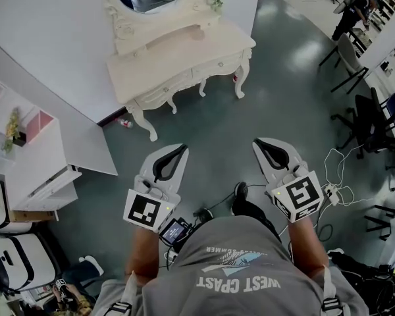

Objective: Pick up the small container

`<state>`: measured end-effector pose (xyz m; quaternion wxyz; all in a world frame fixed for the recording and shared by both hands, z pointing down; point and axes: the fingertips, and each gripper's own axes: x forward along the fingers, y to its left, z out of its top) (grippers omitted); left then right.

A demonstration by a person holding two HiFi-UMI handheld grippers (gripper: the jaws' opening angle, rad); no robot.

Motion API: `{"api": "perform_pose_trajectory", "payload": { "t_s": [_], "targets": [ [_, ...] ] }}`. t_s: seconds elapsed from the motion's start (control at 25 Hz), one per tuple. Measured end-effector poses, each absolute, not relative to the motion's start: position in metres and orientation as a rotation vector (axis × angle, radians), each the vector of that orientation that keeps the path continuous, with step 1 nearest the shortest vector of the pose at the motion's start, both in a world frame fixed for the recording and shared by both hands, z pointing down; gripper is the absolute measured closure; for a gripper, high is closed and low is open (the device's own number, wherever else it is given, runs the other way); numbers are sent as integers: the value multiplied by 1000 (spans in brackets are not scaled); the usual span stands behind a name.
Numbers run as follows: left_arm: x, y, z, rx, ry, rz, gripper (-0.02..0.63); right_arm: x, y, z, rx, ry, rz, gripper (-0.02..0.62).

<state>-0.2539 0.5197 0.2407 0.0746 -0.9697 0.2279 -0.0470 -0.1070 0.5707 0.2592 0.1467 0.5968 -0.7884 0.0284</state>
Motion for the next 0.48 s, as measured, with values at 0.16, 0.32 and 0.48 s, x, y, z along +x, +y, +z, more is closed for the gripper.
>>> {"api": "perform_pose_trajectory", "payload": {
  "t_s": [0.16,0.32,0.48],
  "targets": [
    [-230,505,245,-2923,757,-196,604,-78,547,265,1686,-2314,90,594],
    [-196,488,245,-2912,822,-248,604,-42,521,266,1646,-2369,90,594],
    [-158,471,247,-2874,874,-268,604,-4,496,271,1594,-2417,91,594]
  ]
}}
